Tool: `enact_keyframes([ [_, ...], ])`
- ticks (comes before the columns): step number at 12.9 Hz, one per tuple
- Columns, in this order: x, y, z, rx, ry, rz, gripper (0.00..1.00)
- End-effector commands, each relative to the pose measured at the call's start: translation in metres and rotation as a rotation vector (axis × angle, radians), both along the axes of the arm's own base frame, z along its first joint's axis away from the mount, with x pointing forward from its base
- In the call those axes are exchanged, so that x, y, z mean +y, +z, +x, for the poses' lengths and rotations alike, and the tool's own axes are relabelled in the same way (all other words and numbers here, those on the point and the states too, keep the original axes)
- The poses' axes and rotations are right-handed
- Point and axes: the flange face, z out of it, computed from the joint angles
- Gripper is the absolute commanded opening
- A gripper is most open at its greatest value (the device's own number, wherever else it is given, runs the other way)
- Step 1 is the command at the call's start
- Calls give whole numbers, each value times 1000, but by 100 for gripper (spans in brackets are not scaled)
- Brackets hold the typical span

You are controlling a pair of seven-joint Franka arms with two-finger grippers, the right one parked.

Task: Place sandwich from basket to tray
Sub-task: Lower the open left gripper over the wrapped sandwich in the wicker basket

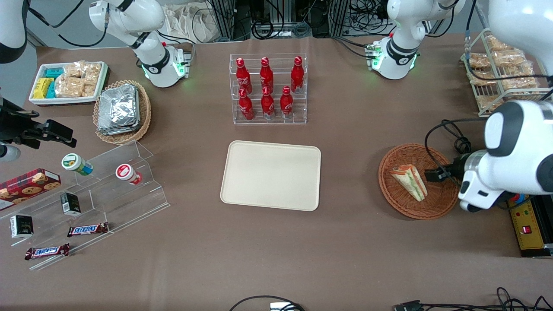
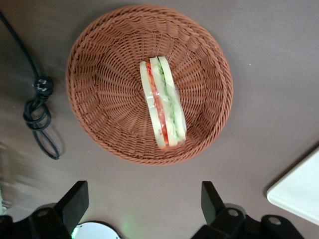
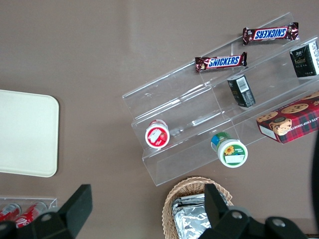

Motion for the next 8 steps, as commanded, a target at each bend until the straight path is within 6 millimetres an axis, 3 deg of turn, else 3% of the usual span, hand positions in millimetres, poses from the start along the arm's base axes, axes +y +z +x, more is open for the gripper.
enact_keyframes([
  [1,-1,-44,13,25,23,10,100],
  [4,6,-93,10,6,39,2,100],
  [8,3,-125,6,33,53,-5,100],
])
